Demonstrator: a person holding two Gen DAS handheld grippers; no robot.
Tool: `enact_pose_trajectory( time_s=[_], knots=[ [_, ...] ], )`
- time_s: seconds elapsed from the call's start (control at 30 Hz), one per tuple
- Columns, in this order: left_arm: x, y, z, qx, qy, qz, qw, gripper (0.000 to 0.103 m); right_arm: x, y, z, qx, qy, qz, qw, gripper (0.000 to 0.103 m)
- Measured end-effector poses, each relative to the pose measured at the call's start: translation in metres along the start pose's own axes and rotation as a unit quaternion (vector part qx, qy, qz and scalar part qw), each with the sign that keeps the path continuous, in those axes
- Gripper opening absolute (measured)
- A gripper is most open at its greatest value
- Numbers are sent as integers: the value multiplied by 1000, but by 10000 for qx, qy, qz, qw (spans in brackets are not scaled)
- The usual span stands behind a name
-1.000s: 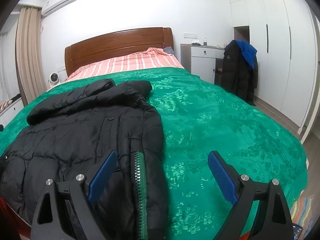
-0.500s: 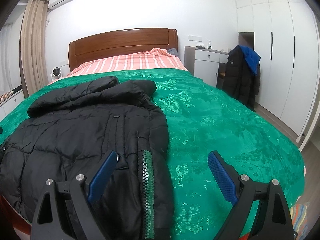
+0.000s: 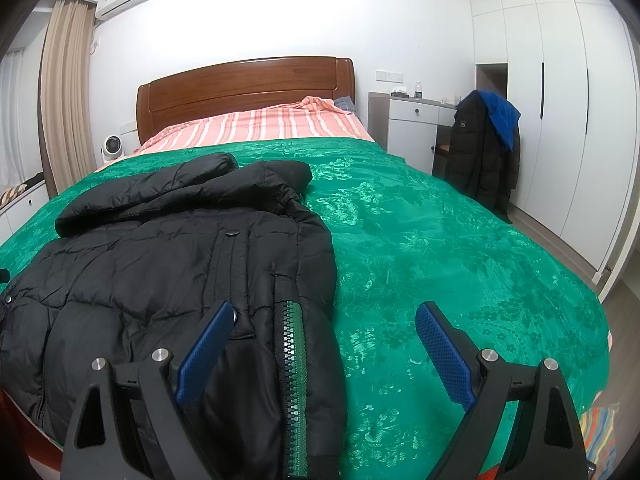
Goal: Fold large clothes
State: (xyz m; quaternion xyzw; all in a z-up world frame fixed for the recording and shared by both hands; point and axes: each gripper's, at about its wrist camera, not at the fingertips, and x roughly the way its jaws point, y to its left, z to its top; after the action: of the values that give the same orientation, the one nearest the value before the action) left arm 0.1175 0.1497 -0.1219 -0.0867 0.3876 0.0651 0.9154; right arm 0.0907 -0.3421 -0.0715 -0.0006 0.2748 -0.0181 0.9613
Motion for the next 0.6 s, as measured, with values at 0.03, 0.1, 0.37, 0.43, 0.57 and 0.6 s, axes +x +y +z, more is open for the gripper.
enact_pose_trajectory(
  time_s=[0.03,0.1,0.37,0.43,0.57,0.6],
  knots=[
    [0,1,-1,-22,3,13,10000,100,0,0,0,0,1,0,10000,92],
    [1,3,-2,-53,8,23,10000,100,0,0,0,-3,2,0,10000,92],
    [4,5,-6,-69,85,75,9999,100,0,1,0,-36,16,-3,10000,92],
    [4,5,-6,-64,93,79,9999,100,1,1,0,-42,28,-5,10000,92],
    [7,5,-8,-40,159,104,9998,100,2,2,1,-57,44,-5,10000,92],
    [9,6,-10,-34,209,119,9997,100,2,3,1,-61,44,-6,10000,92]
  ],
)
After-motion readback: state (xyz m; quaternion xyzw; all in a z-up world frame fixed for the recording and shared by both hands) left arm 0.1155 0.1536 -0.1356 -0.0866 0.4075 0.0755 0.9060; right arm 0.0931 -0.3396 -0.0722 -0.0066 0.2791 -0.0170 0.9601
